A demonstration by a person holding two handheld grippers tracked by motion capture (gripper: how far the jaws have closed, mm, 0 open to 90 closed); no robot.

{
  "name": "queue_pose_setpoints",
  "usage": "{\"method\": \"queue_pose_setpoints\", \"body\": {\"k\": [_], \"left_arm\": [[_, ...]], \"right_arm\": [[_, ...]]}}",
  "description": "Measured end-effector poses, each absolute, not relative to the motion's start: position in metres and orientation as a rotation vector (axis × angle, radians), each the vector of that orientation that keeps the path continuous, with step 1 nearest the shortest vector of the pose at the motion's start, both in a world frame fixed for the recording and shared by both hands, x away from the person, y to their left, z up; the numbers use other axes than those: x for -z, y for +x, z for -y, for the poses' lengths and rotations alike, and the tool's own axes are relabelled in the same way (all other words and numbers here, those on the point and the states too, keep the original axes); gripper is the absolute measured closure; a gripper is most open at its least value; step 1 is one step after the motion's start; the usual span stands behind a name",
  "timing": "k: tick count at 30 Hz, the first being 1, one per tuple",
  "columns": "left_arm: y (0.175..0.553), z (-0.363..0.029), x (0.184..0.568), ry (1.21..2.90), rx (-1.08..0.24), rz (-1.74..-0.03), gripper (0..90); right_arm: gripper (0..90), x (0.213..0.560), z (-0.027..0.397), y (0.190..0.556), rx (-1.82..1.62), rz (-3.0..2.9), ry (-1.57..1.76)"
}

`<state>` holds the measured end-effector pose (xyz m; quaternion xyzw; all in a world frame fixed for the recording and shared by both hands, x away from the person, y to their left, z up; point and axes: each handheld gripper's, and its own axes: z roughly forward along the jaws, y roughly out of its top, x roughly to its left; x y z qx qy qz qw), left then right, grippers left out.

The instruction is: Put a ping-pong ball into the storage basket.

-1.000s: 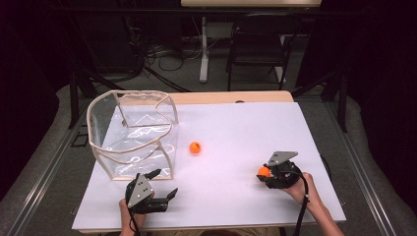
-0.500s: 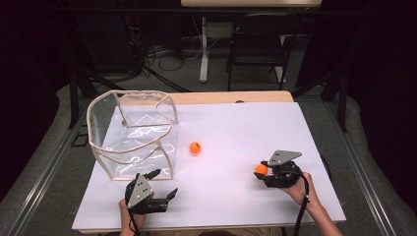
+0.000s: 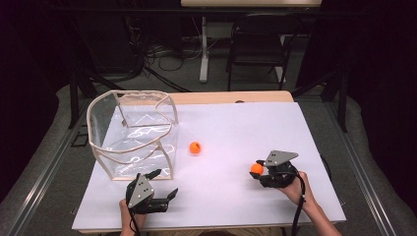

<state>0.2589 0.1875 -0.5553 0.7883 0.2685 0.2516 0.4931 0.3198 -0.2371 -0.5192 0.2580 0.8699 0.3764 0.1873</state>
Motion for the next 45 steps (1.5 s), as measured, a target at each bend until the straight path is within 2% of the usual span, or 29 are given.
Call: {"method": "queue_pose_setpoints", "body": {"k": [15, 45], "left_arm": [[0.259, -0.187, 0.555, 1.915, -0.607, -0.65, 15.8], [0.259, -0.187, 0.556, 1.915, -0.611, -0.655, 15.8]], "right_arm": [[50.6, 0.519, 0.22, 0.32, -1.079, -2.455, 0.67], [50.6, 0.497, 0.208, 0.326, -1.166, -2.405, 0.628]]}}
